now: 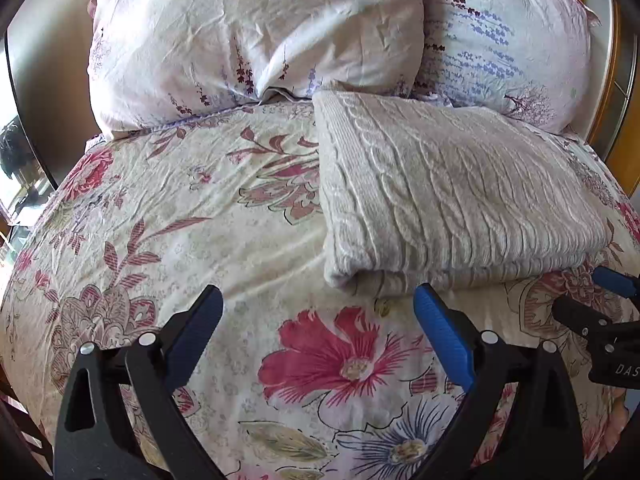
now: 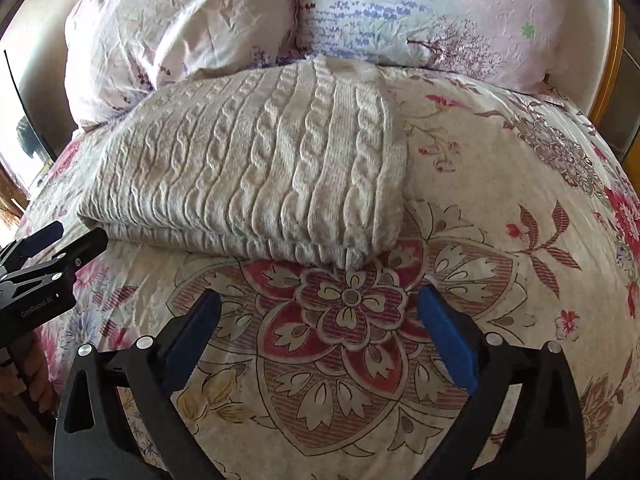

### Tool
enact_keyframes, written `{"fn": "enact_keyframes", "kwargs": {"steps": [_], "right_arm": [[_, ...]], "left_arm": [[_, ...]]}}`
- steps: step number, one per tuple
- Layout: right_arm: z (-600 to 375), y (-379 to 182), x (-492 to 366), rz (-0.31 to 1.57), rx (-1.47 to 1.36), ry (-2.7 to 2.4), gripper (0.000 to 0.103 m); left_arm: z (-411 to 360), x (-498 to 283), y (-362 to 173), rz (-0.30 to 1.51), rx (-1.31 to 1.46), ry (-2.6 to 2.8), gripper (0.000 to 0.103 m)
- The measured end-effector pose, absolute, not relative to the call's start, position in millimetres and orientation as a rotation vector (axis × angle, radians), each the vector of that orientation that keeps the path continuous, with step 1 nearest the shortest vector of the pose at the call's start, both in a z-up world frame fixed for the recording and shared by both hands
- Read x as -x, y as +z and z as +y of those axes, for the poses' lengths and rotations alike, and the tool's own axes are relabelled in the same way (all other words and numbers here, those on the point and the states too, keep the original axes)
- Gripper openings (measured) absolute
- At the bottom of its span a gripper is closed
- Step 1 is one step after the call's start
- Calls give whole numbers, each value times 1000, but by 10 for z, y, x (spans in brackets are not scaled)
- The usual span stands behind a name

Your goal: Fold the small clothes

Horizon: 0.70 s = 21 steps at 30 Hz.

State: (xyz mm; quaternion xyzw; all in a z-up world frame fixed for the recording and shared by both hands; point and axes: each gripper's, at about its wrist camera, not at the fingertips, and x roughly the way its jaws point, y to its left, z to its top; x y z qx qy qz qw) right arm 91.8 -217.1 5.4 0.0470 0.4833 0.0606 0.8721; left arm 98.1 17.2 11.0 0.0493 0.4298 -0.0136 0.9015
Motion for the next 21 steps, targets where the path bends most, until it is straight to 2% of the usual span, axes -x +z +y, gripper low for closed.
{"fn": "enact_keyframes", "kwargs": {"steps": [6, 21], "right_arm": [[-2091, 19, -933, 1033, -42, 108, 102], [-2090, 21, -925, 1032, -46, 97, 102]], "left_arm": [[144, -1007, 23, 945, -116, -34, 101], [166, -1017, 14, 956, -92, -46, 101]]}}
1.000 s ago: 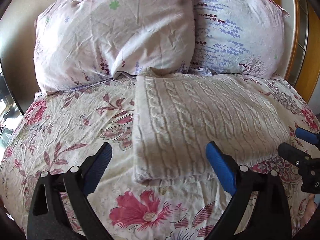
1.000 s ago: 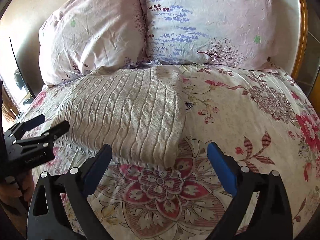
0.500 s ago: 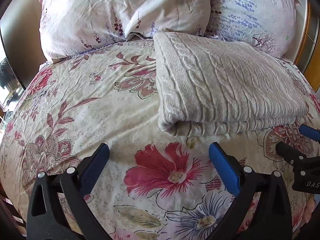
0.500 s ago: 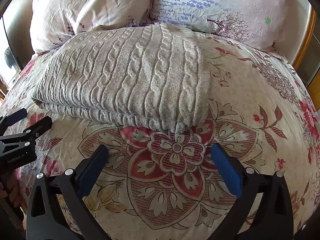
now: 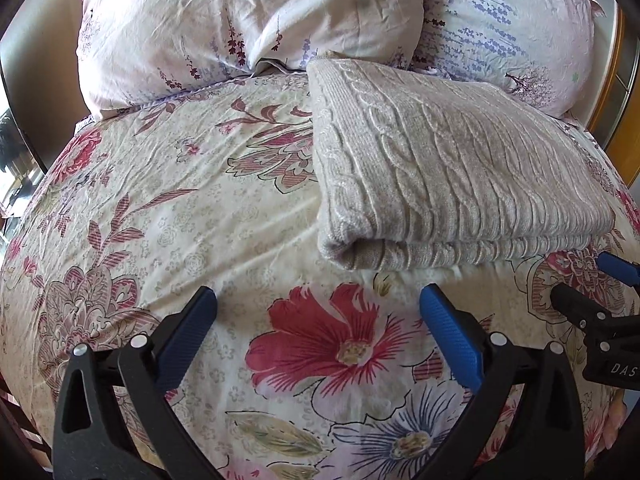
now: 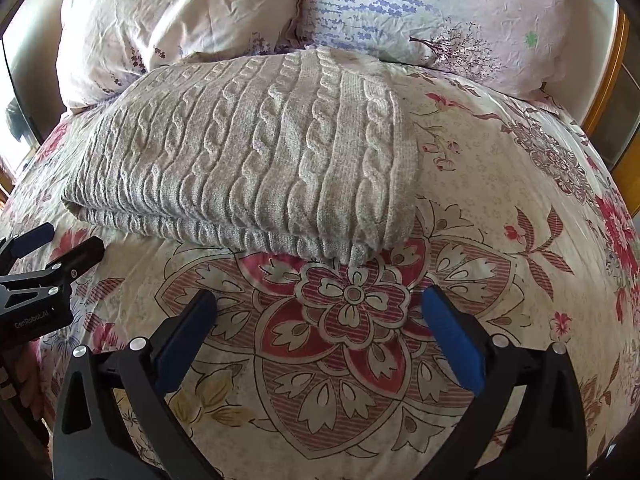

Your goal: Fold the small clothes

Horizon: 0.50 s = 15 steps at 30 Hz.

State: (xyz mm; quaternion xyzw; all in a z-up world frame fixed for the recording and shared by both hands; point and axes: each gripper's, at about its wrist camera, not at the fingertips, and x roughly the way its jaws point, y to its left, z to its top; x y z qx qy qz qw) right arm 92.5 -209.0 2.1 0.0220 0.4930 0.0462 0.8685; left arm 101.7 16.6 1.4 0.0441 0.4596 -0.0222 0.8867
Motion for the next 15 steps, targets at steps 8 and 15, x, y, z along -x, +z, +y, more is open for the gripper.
{"fn": "enact_keyframes", "kwargs": {"steps": [8, 15], "right_arm": [[-2091, 22, -924, 1032, -46, 97, 102], [-2092, 22, -923, 1031, -46, 97, 102]], "left_arm": [[165, -1019, 11, 954, -92, -51, 101], [164, -1019, 14, 954, -92, -50, 101]]}}
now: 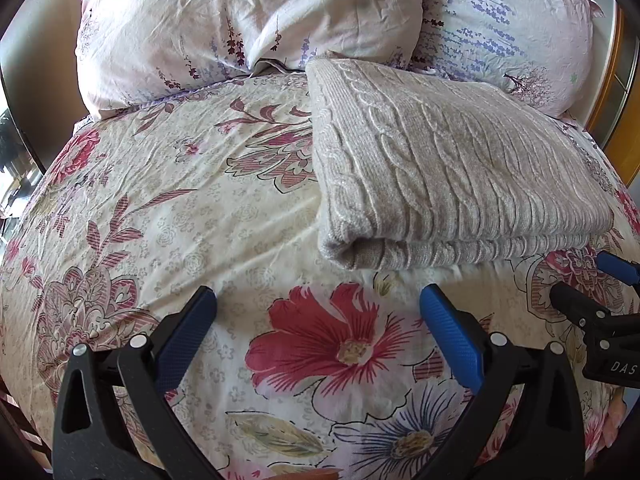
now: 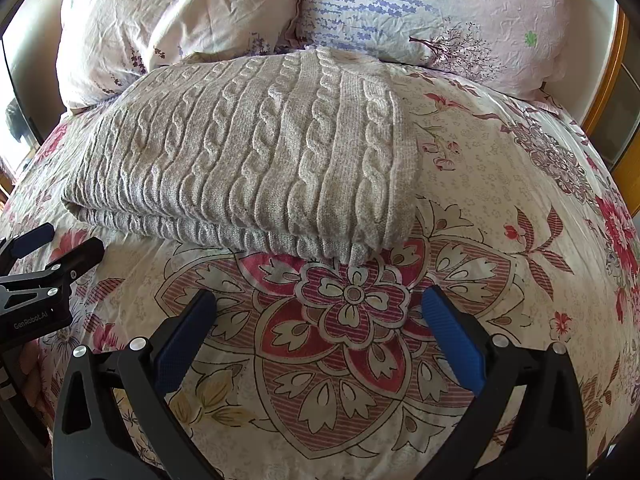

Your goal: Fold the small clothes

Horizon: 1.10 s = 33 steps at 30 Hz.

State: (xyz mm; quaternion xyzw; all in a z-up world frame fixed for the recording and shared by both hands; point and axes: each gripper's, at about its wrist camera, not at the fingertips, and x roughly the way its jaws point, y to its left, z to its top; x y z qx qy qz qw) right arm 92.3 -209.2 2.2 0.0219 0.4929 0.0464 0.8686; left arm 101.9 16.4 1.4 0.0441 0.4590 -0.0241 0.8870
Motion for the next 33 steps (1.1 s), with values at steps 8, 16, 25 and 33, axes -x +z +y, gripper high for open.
{"fn": "enact_keyframes", "kwargs": {"steps": [8, 16, 25, 33], "right_arm": [[-2091, 23, -922, 1031, -46, 97, 102], [-2089, 23, -922, 1031, -46, 96, 102], [-2088, 22, -924, 1031, -47, 96, 102], [-2087, 22, -925, 1031, -47, 95, 102]], "left_arm": [[164, -1021, 17, 954, -92, -50, 101], [162, -1021, 17, 954, -91, -50, 101], [161, -1019, 17, 954, -91, -50, 101], [163, -1018, 16, 954, -91, -50, 101]]}}
